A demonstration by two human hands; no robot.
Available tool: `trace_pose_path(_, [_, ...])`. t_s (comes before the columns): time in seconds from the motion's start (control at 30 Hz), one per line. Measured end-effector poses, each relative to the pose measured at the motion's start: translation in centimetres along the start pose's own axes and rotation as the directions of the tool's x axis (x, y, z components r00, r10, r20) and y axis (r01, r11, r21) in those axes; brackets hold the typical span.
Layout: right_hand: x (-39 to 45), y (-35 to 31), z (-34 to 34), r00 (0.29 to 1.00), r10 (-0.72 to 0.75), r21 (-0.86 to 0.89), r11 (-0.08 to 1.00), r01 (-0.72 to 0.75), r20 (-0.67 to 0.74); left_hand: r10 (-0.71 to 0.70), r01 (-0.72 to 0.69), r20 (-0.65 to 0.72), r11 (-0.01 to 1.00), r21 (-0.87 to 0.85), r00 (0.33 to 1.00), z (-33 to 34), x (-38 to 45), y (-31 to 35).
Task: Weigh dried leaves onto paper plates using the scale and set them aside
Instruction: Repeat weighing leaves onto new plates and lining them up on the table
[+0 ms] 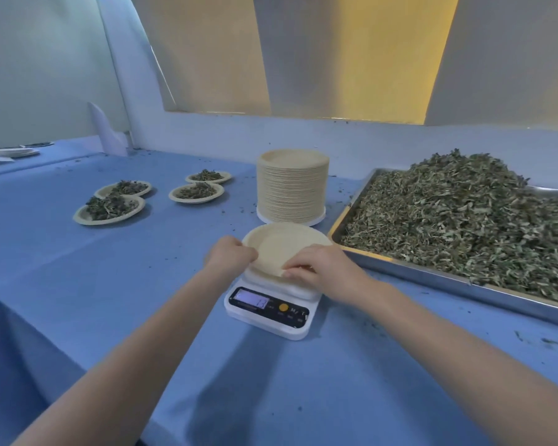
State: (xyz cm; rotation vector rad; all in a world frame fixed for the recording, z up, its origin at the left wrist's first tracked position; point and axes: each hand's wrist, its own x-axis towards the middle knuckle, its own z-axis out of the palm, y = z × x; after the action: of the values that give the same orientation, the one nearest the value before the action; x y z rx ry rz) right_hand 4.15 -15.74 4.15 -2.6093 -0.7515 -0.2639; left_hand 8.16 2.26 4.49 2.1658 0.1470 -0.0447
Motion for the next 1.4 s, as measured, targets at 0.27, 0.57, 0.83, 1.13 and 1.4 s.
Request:
trace_pose_path(0.27, [1.1, 0.9, -0.7, 0.990, 0.064, 0.095, 0.994, -0.052, -0.127, 0.034, -0.027, -0.155, 0.999, 0.044, 0.987, -0.6, 0.6, 1.3])
trace_pose_path(0.57, [3.0, 0.4, -2.3, 0.975, 0.085, 0.148, 0.987, -0.055, -0.205, 0.253, -0.255, -0.058, 0.967, -0.027, 0.966, -0.4, 0.1, 5.7])
trace_pose_path(0.83, [3.2, 1.0, -2.3, 0.972, 0.110, 0.193, 0.979, -0.070, -0.208, 0.235, -0.233, 0.011, 0.967, -0.102, 0.972, -0.2, 0.9, 5.5])
trace_pose_path(1.13, [2.3, 3.4, -3.6, 0.953, 0.228, 0.146, 0.969, -0.200, -0.202, 0.304, -0.292, 0.077, 0.947, -0.136, 0.950, 2.0, 0.9, 7.1])
trace_pose_path(1.4, [0.3, 9.4, -6.6, 0.877, 0.469, -0.129, 0.868, -0.479, -0.100, 0.387, -0.430, 0.299, 0.898, 0.090, 0.872, 10.8, 1.8, 12.8])
